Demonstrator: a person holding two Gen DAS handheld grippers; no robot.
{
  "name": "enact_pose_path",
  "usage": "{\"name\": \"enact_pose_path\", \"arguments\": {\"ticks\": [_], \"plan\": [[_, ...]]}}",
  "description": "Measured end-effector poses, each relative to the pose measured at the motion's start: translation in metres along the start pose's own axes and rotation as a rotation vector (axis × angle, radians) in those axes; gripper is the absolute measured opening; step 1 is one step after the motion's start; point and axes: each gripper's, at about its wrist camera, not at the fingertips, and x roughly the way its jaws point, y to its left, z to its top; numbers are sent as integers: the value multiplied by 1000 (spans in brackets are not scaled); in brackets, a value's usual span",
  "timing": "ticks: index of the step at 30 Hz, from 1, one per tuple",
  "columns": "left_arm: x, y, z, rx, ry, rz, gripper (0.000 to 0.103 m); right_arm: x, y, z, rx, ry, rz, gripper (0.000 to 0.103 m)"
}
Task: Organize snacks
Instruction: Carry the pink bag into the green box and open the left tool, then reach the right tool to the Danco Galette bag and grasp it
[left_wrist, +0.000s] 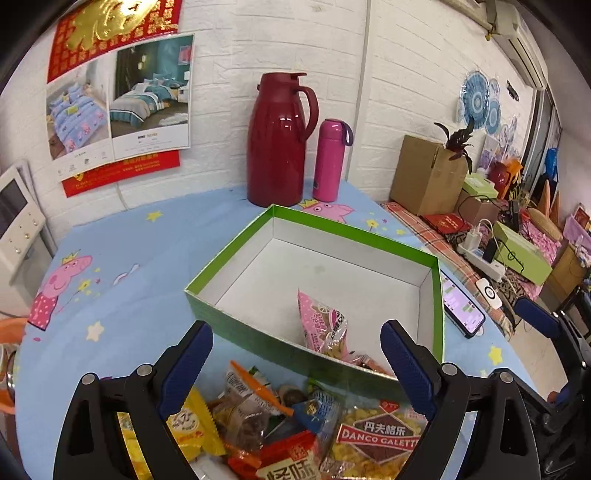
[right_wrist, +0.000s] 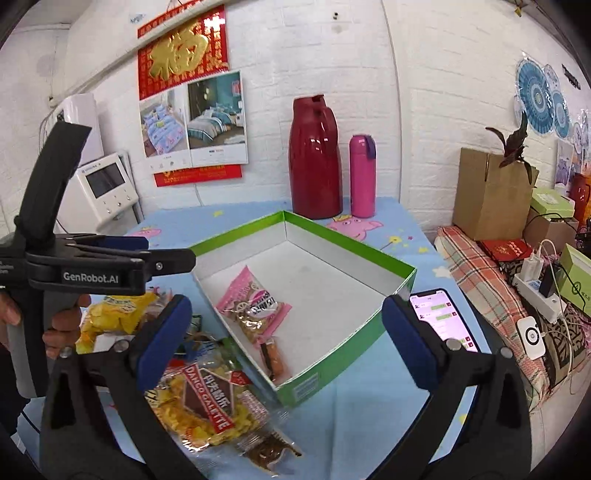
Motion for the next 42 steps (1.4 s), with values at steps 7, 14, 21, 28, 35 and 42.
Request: {"name": "enact_pose_path", "arguments": {"ticks": [7, 14, 21, 28, 35, 42], "plan": [[-32, -2, -37, -5, 32, 0, 94, -33, 19, -24, 38, 25, 59, 102], [-34, -5, -88, 26, 83, -73, 94, -36, 3, -72, 245, 98, 132, 102], [-25, 2, -110, 23, 84, 19, 94, -26, 8, -97, 276, 168, 135, 102], [-10, 6, -103, -8, 104, -34, 94, 8, -8, -99, 467, 230, 216, 99], [0, 0, -101, 24, 118, -54, 89, 33, -10, -96, 506, 256, 259, 59], [20, -14, -101, 36, 199, -134, 71, 35, -32, -113, 536, 296, 242, 5]]}}
